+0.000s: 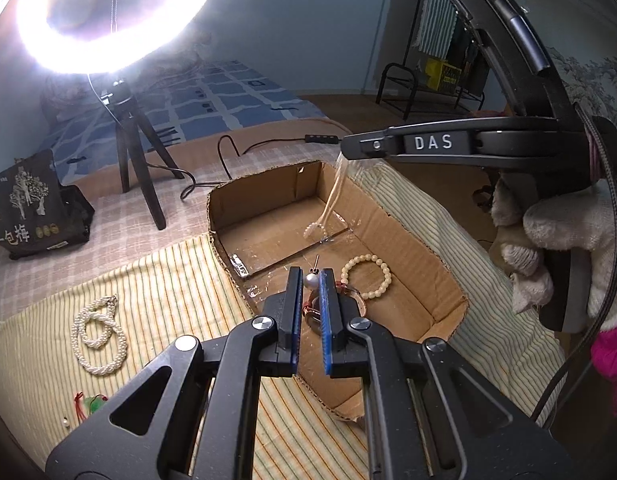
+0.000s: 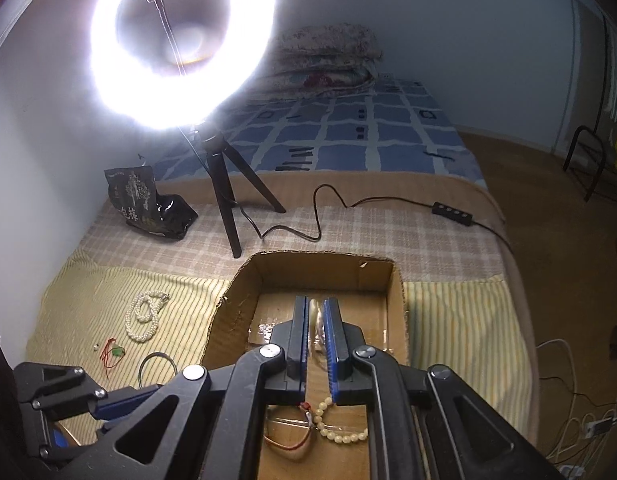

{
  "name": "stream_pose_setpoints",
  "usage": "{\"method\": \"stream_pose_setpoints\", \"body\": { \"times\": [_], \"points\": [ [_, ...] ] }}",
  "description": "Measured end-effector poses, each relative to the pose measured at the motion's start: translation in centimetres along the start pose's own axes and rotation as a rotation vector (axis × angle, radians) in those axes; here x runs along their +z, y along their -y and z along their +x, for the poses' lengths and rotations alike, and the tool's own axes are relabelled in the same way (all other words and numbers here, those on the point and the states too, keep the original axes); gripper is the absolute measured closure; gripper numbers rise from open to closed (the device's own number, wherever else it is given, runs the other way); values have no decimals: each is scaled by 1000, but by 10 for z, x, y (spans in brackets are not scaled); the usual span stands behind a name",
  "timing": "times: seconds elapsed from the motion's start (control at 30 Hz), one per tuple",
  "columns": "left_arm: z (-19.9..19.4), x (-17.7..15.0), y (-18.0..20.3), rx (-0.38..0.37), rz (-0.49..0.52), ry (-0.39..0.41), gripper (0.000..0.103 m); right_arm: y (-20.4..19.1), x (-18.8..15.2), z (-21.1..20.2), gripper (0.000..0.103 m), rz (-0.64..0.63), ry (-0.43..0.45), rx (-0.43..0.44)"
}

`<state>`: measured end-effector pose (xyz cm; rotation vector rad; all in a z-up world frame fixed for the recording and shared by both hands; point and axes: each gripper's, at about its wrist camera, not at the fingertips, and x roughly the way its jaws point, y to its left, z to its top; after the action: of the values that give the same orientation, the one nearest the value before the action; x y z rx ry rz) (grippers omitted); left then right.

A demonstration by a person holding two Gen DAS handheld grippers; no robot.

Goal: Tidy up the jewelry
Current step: 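Lower into the box and open left tool while right tool releases the necklace, then withdraw both open tools from the box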

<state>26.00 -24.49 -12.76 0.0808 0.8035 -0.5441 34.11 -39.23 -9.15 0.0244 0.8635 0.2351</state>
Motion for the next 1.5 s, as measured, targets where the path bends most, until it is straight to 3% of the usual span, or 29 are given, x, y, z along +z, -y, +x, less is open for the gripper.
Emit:
{"method": "stream_pose_setpoints", "body": {
  "times": [0.17, 0.2, 0.23, 0.27, 0.3, 0.33, 0.4, 1.13, 1.5],
  "points": [
    [3, -1, 1, 4, 1, 1, 97, 4, -1, 2, 59, 31, 14, -2],
    [3, -1, 2, 5, 5, 0, 97, 4, -1, 2, 44, 32, 16, -5],
    [4, -1, 2, -1, 9, -2, 85, 3, -1, 1, 27, 30, 20, -20],
    [4, -1, 3, -6, 15, -7, 72, 3, -1, 0, 20, 29, 26, -38],
    [2, -2, 4, -5, 19, -3, 46, 3, -1, -3, 11, 28, 42, -69],
    [0, -3, 5, 3, 22, 13, 30, 3, -1, -6, 6, 30, 57, -90],
    [-5, -5, 7, 15, 21, 45, 27, 5, -1, -11, 0, 40, 78, -120],
    [-26, -8, -3, 21, 3, 45, 27, -9, -4, -24, 0, 56, 66, -206],
    [-59, -28, -47, 84, -6, 55, 27, -30, -15, -34, 0, 36, 67, -192]
  ]
}}
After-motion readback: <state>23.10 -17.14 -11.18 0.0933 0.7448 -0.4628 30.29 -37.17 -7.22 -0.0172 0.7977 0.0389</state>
